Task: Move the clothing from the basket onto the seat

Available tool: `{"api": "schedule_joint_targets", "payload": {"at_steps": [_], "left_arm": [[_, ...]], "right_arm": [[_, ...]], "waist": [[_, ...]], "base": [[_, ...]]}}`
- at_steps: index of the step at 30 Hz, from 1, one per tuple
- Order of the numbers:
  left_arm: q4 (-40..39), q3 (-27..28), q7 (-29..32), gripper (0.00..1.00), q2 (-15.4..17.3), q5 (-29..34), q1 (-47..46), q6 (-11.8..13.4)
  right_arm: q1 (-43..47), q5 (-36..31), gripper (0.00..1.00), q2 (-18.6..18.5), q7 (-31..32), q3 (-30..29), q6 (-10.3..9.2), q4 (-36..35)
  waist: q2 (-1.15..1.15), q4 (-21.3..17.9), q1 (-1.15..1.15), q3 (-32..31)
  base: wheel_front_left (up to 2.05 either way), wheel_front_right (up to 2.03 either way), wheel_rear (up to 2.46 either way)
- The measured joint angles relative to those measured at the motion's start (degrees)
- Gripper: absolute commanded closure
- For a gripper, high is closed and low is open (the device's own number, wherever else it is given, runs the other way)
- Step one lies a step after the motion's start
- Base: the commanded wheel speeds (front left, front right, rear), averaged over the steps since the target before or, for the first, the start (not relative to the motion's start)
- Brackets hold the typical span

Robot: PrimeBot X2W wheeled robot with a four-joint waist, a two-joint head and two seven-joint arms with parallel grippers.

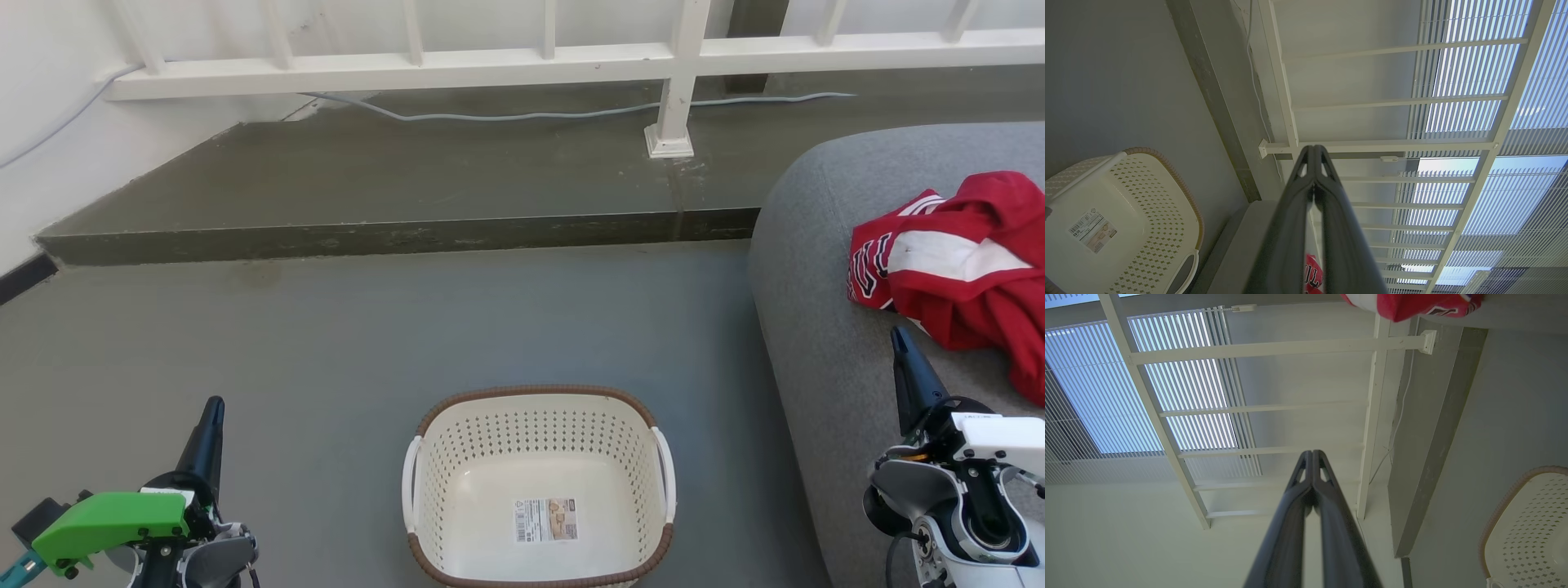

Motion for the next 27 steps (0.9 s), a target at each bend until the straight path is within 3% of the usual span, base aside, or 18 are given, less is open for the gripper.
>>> {"api": "schedule_joint_targets", "payload": {"at_steps": [27], "left_arm": [[0.1,0.2,0.0,1.0,0.0,0.0,0.0,0.0]], "right_arm": [[0.0,0.0,1.0,0.0,0.0,-0.2,0.01,0.3]], "waist": [[0.0,0.0,0.0,0.0]], "base": [[0.0,0.0,0.0]]}}
